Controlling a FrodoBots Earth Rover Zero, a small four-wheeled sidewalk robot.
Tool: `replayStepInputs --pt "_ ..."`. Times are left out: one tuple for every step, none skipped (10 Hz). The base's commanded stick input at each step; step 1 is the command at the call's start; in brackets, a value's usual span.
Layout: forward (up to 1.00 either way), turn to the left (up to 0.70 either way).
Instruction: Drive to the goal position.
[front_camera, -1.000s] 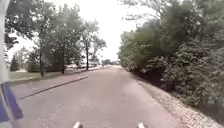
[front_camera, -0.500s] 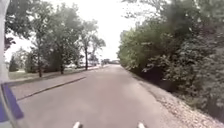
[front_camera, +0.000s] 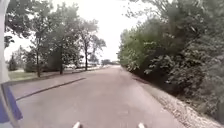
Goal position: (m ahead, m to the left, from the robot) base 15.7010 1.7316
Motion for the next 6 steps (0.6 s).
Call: replayStepInputs --pt "0.60 0.00" --pt "0.60 0.00" --pt "0.60 0.00" --pt "0.60 0.00" --pt "0.60 0.00" --pt "0.60 0.00"
